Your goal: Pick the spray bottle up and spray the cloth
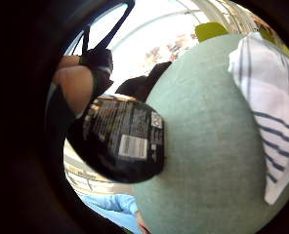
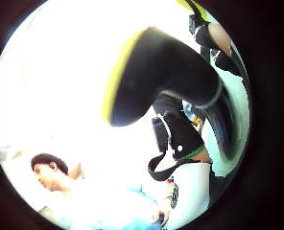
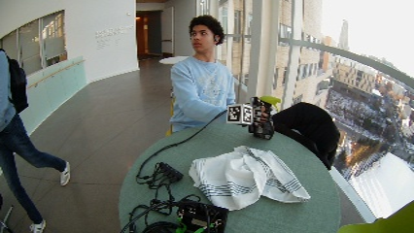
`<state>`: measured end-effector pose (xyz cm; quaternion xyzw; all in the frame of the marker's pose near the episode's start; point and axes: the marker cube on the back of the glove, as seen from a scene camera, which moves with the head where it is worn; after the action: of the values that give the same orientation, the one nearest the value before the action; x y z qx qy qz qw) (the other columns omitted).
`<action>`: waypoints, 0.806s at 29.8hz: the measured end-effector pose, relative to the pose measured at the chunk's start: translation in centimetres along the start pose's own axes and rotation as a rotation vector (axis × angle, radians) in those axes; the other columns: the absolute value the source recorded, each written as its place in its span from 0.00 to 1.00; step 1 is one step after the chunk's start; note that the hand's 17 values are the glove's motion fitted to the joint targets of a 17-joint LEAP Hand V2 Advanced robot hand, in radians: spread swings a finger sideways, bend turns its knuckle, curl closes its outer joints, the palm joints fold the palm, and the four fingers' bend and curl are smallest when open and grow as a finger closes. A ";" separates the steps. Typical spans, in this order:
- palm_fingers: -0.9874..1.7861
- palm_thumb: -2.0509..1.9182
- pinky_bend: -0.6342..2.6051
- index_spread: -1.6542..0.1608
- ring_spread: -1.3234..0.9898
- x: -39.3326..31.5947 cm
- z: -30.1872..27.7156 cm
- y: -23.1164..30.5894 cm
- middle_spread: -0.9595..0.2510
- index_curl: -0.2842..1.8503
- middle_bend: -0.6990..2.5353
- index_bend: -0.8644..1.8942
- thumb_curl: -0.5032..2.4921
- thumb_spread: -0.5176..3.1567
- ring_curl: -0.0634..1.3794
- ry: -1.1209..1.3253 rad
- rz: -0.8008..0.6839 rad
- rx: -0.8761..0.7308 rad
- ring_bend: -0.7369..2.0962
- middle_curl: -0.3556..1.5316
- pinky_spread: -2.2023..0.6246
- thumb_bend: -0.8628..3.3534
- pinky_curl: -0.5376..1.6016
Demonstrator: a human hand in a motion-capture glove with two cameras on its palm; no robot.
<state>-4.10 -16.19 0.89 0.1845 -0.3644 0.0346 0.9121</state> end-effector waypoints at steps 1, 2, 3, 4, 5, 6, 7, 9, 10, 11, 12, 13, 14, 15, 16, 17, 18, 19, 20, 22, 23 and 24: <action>0.67 0.71 0.27 0.76 0.54 -0.3 -1.2 0.5 0.73 0.31 0.32 0.33 0.31 0.44 0.31 0.033 -0.003 0.001 0.41 0.43 0.82 0.20 0.41; 0.67 0.70 0.27 0.75 0.54 -0.5 -2.4 1.1 0.73 0.30 0.32 0.33 0.31 0.44 0.31 0.062 -0.005 0.001 0.42 0.43 0.82 0.20 0.41; 0.66 0.70 0.27 0.75 0.54 -0.8 -3.7 1.7 0.72 0.30 0.32 0.33 0.31 0.44 0.31 0.089 -0.004 0.001 0.41 0.43 0.82 0.20 0.41; 0.66 0.70 0.27 0.75 0.54 -0.9 -4.9 2.4 0.73 0.29 0.32 0.33 0.31 0.44 0.31 0.113 -0.002 0.000 0.42 0.43 0.82 0.20 0.41; 0.66 0.70 0.27 0.75 0.54 -1.0 -6.0 3.1 0.72 0.29 0.32 0.33 0.30 0.44 0.31 0.137 0.002 -0.003 0.42 0.43 0.83 0.20 0.41; 0.66 0.70 0.27 0.75 0.54 -1.1 -7.2 3.9 0.73 0.29 0.32 0.33 0.30 0.44 0.31 0.162 0.007 -0.007 0.42 0.43 0.83 0.20 0.41; 0.66 0.70 0.27 0.74 0.54 -1.1 -8.3 4.7 0.72 0.28 0.32 0.34 0.30 0.44 0.31 0.190 0.014 -0.011 0.41 0.43 0.83 0.20 0.41; 0.65 0.69 0.27 0.74 0.54 -0.9 -10.4 6.3 0.72 0.28 0.32 0.34 0.30 0.44 0.31 0.253 0.031 -0.016 0.41 0.43 0.83 0.20 0.41; 0.65 0.69 0.27 0.74 0.54 -0.7 -11.4 7.2 0.72 0.28 0.32 0.34 0.30 0.44 0.31 0.286 0.041 -0.018 0.41 0.43 0.83 0.20 0.42; 0.65 0.69 0.27 0.74 0.54 -0.4 -12.5 8.2 0.72 0.27 0.32 0.34 0.30 0.44 0.31 0.321 0.052 -0.021 0.41 0.42 0.83 0.20 0.42; 0.65 0.69 0.27 0.74 0.55 -0.1 -13.5 9.1 0.72 0.27 0.32 0.34 0.30 0.44 0.31 0.356 0.063 -0.023 0.41 0.42 0.83 0.20 0.42; 0.64 0.69 0.27 0.74 0.55 0.2 -14.5 10.1 0.72 0.27 0.32 0.35 0.29 0.44 0.31 0.392 0.073 -0.026 0.41 0.42 0.83 0.20 0.42; 0.64 0.69 0.27 0.74 0.55 0.6 -15.3 11.0 0.72 0.27 0.32 0.35 0.29 0.44 0.31 0.427 0.081 -0.028 0.41 0.42 0.83 0.20 0.42; 0.64 0.69 0.27 0.73 0.55 0.9 -16.1 12.0 0.72 0.27 0.32 0.35 0.29 0.44 0.31 0.464 0.089 -0.028 0.41 0.42 0.83 0.20 0.42; 0.64 0.69 0.27 0.73 0.55 1.2 -16.8 12.9 0.72 0.27 0.31 0.35 0.29 0.44 0.31 0.503 0.096 -0.027 0.40 0.42 0.83 0.20 0.42; 0.64 0.69 0.27 0.73 0.55 1.6 -17.6 13.9 0.72 0.26 0.31 0.35 0.29 0.44 0.30 0.545 0.102 -0.023 0.40 0.42 0.84 0.20 0.42; 0.64 0.69 0.27 0.73 0.55 2.0 -18.4 14.9 0.72 0.26 0.31 0.35 0.29 0.44 0.30 0.585 0.109 -0.018 0.40 0.42 0.84 0.20 0.42; 0.63 0.69 0.27 0.73 0.55 2.4 -19.1 16.0 0.72 0.26 0.31 0.35 0.29 0.44 0.30 0.621 0.118 -0.013 0.40 0.42 0.84 0.20 0.42; 0.63 0.69 0.27 0.73 0.55 2.8 -19.7 17.2 0.72 0.26 0.31 0.35 0.29 0.44 0.30 0.648 0.130 -0.008 0.40 0.42 0.84 0.20 0.42; 0.63 0.69 0.27 0.73 0.55 3.5 -21.0 19.2 0.72 0.26 0.31 0.35 0.29 0.44 0.30 0.671 0.159 -0.001 0.40 0.42 0.84 0.20 0.42; 0.63 0.69 0.27 0.73 0.55 3.9 -21.6 20.0 0.72 0.26 0.31 0.35 0.29 0.44 0.30 0.670 0.175 0.002 0.40 0.42 0.84 0.20 0.42; 0.63 0.69 0.27 0.73 0.55 4.2 -22.3 20.7 0.72 0.26 0.31 0.35 0.29 0.44 0.30 0.665 0.192 0.004 0.40 0.42 0.84 0.20 0.42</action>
<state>9.45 10.82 -4.66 0.1299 -0.0627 0.1791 0.9732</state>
